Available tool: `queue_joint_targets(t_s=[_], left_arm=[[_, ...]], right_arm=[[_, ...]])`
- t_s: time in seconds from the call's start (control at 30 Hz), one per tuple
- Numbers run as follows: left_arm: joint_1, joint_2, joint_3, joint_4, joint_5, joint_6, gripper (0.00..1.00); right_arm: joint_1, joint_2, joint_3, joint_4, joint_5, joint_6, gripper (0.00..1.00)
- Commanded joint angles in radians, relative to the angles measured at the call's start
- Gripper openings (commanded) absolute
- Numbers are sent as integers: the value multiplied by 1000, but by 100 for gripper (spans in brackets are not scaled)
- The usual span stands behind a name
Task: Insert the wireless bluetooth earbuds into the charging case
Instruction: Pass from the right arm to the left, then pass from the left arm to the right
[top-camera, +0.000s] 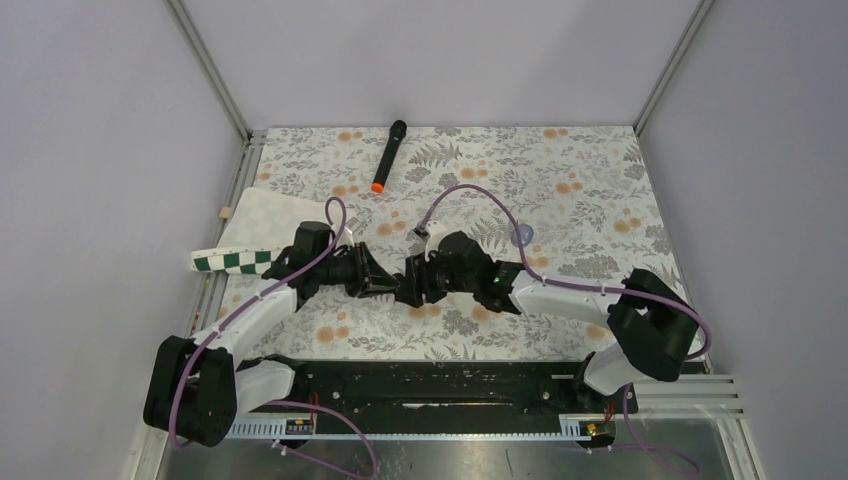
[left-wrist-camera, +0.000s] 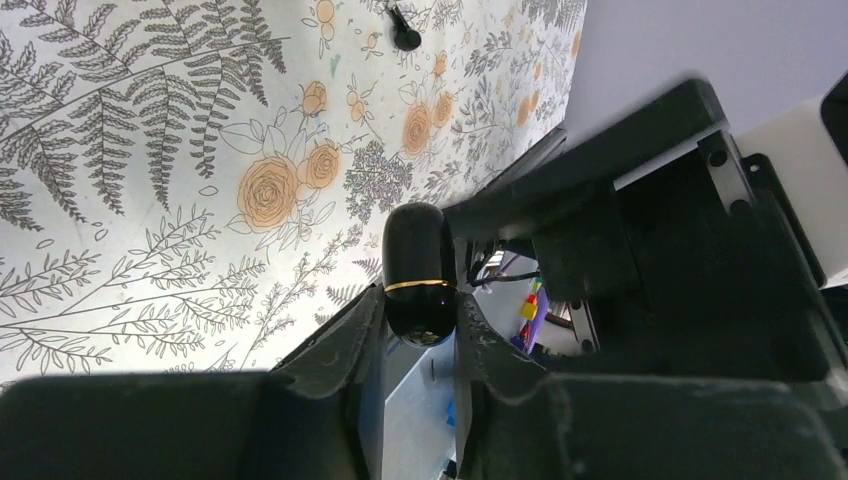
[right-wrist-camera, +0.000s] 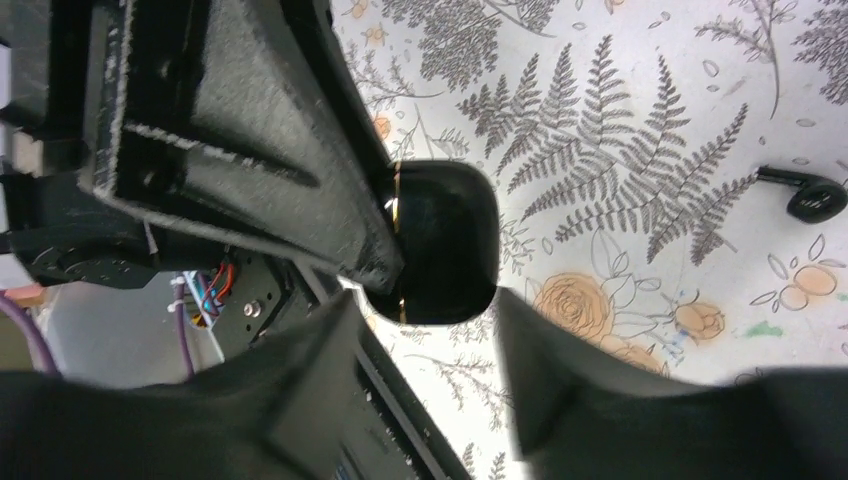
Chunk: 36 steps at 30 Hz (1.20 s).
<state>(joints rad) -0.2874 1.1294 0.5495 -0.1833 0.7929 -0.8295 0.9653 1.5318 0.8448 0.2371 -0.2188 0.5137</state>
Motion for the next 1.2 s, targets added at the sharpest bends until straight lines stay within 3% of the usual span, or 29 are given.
queue_joint_targets(t_s=[0.0,0.03,0.07,0.33,0.47,0.63,0.73,0.87,1.03,1.17], left_arm=[[-1,-4,46,72,10,1,0],[-2,-8,54,66,11,9,0],[-1,-10,61,59,16,19,0],[-3,-35,122,125,203,69,0],[-16,-67,74,389,253,-90,0],[-47,-61,63,511,262,-145,0],[-53,-53,52,588,277,-169,0],[-55,-38,73,541,265,-140,0],[-59,-35,92,523,268,-137,0],[-62,-49,103,500,263,-118,0]], right_arm=[[0,-115,-31,22,10,-4,85],[0,-147,-63,36,20,-6,98],[-1,-184,-86,52,21,-16,99],[-98,-470,-242,68,-40,74,99],[-242,-530,-355,266,-199,275,88],[-287,-439,-353,468,-332,444,78],[-298,-341,-366,750,-385,569,77],[-303,-200,-378,1051,-391,739,77],[-303,-67,-364,1244,-376,845,74],[-303,-57,-344,1238,-387,845,66]])
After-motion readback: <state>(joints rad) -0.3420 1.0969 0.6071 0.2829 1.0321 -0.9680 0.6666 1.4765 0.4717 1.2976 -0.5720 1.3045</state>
